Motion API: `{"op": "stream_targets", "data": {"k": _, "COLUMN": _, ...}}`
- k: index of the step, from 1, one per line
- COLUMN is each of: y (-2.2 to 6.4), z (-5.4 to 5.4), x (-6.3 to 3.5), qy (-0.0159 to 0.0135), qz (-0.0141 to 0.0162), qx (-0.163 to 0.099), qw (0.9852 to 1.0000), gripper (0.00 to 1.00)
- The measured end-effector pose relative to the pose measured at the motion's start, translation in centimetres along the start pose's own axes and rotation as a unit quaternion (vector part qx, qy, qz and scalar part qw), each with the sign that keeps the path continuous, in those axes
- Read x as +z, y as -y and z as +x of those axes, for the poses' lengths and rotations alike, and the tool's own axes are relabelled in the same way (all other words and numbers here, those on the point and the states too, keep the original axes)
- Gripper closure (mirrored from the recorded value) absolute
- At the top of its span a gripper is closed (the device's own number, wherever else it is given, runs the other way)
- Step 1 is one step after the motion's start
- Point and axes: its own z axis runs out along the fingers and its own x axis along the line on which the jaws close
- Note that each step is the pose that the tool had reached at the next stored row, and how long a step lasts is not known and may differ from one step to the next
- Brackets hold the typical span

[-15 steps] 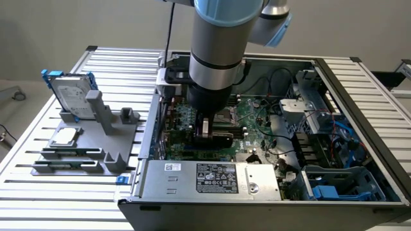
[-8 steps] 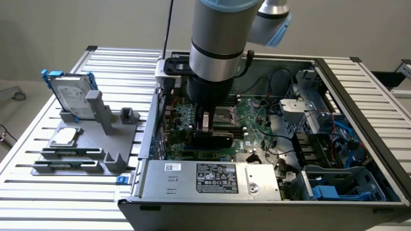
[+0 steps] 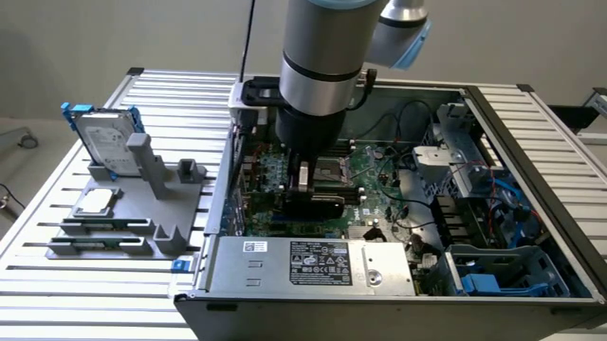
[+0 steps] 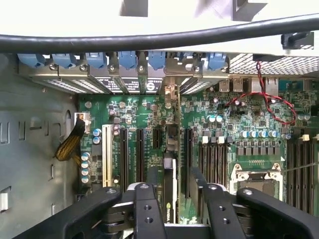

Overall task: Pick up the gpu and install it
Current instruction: 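Insert the gpu into the slot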

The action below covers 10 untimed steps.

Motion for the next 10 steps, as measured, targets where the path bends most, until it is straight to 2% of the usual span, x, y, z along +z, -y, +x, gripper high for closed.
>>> {"op": "stream_targets", "data": {"k": 2, "y": -0.02, "z": -0.02, "x": -0.24, "qy": 0.0, "qz": -0.0009, "qx": 0.0, "qw": 1.0, "gripper": 0.75}}
{"op": "stream_targets", "data": {"k": 3, "y": -0.03, "z": -0.03, "x": -0.35, "qy": 0.0, "qz": -0.0012, "qx": 0.0, "qw": 1.0, "gripper": 0.75}}
{"op": "stream_targets", "data": {"k": 4, "y": -0.04, "z": -0.04, "x": -0.43, "qy": 0.0, "qz": -0.0016, "qx": 0.0, "qw": 1.0, "gripper": 0.86}}
{"op": "stream_targets", "data": {"k": 6, "y": -0.04, "z": -0.05, "x": -0.45, "qy": 0.0001, "qz": -0.0018, "qx": 0.0, "qw": 1.0, "gripper": 0.89}}
{"op": "stream_targets", "data": {"k": 10, "y": 0.02, "z": -0.08, "x": -0.47, "qy": 0.0, "qz": -0.0019, "qx": 0.0, "qw": 1.0, "gripper": 0.89}}
